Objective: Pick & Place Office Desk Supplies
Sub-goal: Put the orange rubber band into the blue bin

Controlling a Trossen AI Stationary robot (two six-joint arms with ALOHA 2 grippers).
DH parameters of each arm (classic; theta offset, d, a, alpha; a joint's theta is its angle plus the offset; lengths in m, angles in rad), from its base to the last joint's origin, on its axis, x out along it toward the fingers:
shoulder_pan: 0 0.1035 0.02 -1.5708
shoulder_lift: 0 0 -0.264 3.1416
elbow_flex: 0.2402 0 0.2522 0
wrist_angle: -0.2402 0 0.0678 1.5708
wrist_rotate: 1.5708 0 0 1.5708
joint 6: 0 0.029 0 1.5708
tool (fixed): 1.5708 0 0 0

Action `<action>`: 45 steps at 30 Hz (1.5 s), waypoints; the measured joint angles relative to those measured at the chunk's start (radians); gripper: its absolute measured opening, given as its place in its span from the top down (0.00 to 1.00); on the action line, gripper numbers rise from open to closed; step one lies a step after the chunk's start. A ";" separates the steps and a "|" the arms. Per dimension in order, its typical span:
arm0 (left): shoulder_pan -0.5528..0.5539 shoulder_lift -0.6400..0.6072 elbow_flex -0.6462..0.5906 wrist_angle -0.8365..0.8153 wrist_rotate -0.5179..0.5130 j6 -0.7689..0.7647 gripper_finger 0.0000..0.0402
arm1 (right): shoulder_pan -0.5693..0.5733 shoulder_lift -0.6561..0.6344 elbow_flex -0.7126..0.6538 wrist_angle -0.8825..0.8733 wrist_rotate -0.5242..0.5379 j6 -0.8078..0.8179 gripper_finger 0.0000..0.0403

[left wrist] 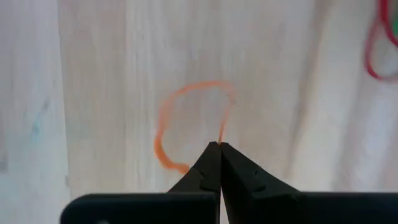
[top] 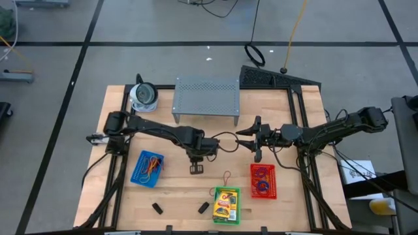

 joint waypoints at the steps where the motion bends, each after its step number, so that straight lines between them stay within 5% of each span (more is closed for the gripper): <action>1: -0.004 -0.014 0.001 -0.016 0.000 -0.008 1.00 | 0.000 0.000 0.000 0.000 0.000 -0.003 0.61; 29: -0.155 -0.430 -0.011 -0.522 -0.096 -0.542 1.00 | 0.000 0.000 0.000 0.011 0.000 -0.021 0.61; 36: -0.199 -0.511 -0.173 -0.502 -0.088 -0.681 1.00 | 0.000 0.000 0.000 0.000 0.000 -0.021 0.61; 45: -0.244 -0.661 -0.492 -0.242 -0.026 -0.839 1.00 | 0.000 0.000 0.000 -0.010 0.000 -0.018 0.61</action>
